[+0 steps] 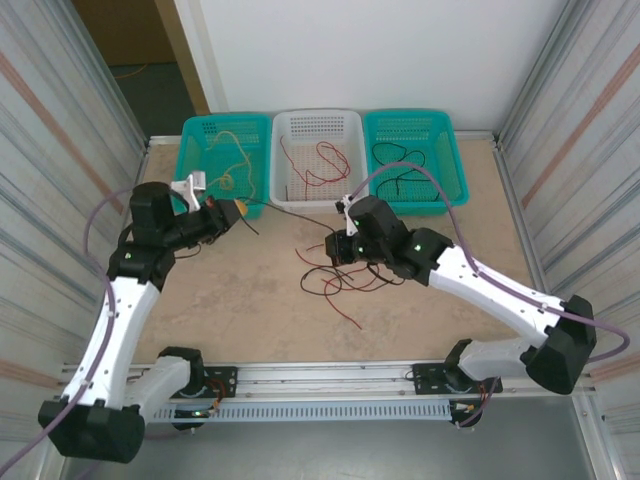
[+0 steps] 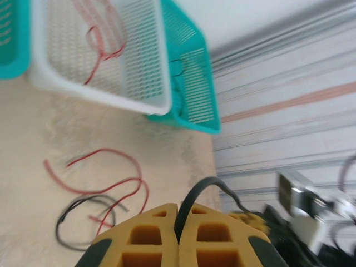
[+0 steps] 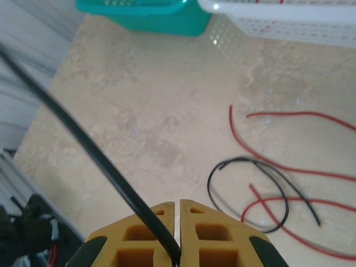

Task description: Untangle the cables

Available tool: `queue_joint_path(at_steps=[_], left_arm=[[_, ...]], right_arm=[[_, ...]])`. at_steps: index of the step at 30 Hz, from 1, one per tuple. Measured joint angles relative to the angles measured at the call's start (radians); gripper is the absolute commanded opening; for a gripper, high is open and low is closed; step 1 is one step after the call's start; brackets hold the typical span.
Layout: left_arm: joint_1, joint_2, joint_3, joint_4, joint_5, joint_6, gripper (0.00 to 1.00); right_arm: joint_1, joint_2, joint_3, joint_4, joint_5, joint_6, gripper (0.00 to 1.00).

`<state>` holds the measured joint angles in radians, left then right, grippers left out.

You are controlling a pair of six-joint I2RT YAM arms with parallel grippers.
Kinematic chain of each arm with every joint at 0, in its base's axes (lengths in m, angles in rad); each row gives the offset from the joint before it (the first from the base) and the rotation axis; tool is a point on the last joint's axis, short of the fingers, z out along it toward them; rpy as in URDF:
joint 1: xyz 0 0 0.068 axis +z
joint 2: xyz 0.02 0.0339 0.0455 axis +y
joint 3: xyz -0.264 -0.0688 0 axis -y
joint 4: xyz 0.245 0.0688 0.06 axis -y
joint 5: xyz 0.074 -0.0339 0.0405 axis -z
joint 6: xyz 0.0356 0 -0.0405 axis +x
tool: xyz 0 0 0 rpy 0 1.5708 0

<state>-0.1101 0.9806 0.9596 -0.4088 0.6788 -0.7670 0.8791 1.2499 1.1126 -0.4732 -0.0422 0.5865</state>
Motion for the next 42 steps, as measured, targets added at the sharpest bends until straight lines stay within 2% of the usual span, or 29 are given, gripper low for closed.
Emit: queue_joint_path(at_steps=[1,4,6,9,14,16,22,24,30,32,36,40,42], left_arm=[[0.002,0.023,-0.015,-0.006,0.006,0.003,0.03],[0.003,0.064,-0.087,-0.007,0.023,-0.003,0.38],[0.006,0.066,-0.118,-0.011,0.019,-0.013,0.52],[0.008,0.044,-0.127,-0.013,0.009,-0.016,0.61],[0.003,-0.013,-0.127,-0.03,-0.008,-0.004,0.61],[-0.027,-0.024,-0.127,-0.045,-0.042,0.005,0.61],[-0.242,-0.025,-0.135,-0.093,-0.177,0.019,0.62],[-0.281,-0.025,-0.135,-0.097,-0.206,0.018,0.59],[-0.293,-0.023,-0.135,-0.123,-0.259,0.018,0.56],[-0.293,-0.019,-0.135,-0.126,-0.259,0.018,0.55],[-0.293,-0.013,-0.135,-0.143,-0.259,0.019,0.56],[-0.293,-0.013,-0.133,-0.174,-0.266,0.034,0.57],[-0.293,-0.013,-0.125,-0.196,-0.272,0.043,0.58]], right_arm=[[0.004,-0.011,-0.001,-0.016,-0.003,-0.001,0.0],[0.001,-0.037,-0.002,-0.058,0.0,-0.002,0.0],[-0.015,-0.052,0.008,-0.101,0.012,-0.001,0.0],[-0.067,-0.045,0.079,-0.177,0.028,0.0,0.0],[-0.169,0.023,0.312,-0.274,0.058,-0.003,0.0],[-0.235,0.076,0.428,-0.309,0.054,-0.016,0.0],[-0.485,0.308,0.725,-0.398,0.023,-0.043,0.0],[-0.558,0.402,0.815,-0.423,0.006,-0.047,0.0],[-0.72,0.671,1.01,-0.479,-0.072,-0.049,0.01],[-0.753,0.746,1.058,-0.497,-0.088,-0.05,0.09],[-0.806,0.866,1.132,-0.523,-0.109,-0.056,0.34],[-0.843,0.931,1.192,-0.55,-0.119,-0.076,0.48],[-0.849,0.933,1.204,-0.569,-0.115,-0.081,0.48]])
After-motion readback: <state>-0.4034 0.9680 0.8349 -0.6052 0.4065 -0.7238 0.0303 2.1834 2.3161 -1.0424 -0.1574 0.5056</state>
